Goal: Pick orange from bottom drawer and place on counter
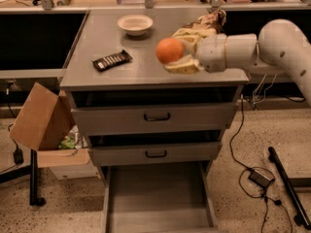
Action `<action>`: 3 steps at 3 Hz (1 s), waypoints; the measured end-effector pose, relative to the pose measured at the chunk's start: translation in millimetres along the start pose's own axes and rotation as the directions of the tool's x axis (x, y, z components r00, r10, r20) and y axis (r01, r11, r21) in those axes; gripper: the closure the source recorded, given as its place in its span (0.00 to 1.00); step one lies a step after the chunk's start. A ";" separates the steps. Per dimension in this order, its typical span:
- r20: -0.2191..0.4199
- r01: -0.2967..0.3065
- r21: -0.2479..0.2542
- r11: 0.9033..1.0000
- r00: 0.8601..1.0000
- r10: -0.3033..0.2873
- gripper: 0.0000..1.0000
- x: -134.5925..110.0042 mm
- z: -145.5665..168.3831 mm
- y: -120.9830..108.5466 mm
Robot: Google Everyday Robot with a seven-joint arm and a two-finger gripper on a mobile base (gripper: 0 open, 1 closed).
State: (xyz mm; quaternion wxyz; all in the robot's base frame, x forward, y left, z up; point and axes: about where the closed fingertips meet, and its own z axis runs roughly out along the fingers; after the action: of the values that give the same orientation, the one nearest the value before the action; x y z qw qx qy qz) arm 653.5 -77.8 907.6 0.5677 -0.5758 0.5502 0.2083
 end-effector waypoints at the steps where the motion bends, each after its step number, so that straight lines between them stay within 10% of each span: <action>1: -0.031 -0.058 0.005 0.998 0.998 0.059 1.00 5.4 26.5 -37.1; 3: -0.117 -0.217 0.027 0.976 0.969 0.219 1.00 49.7 59.7 -83.4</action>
Offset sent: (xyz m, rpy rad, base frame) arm 0.1345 0.0076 -0.0270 -0.0275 0.2706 -0.1633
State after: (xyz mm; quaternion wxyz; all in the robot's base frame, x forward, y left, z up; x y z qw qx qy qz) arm 764.3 -65.7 884.1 0.5116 -0.5194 0.6443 0.2309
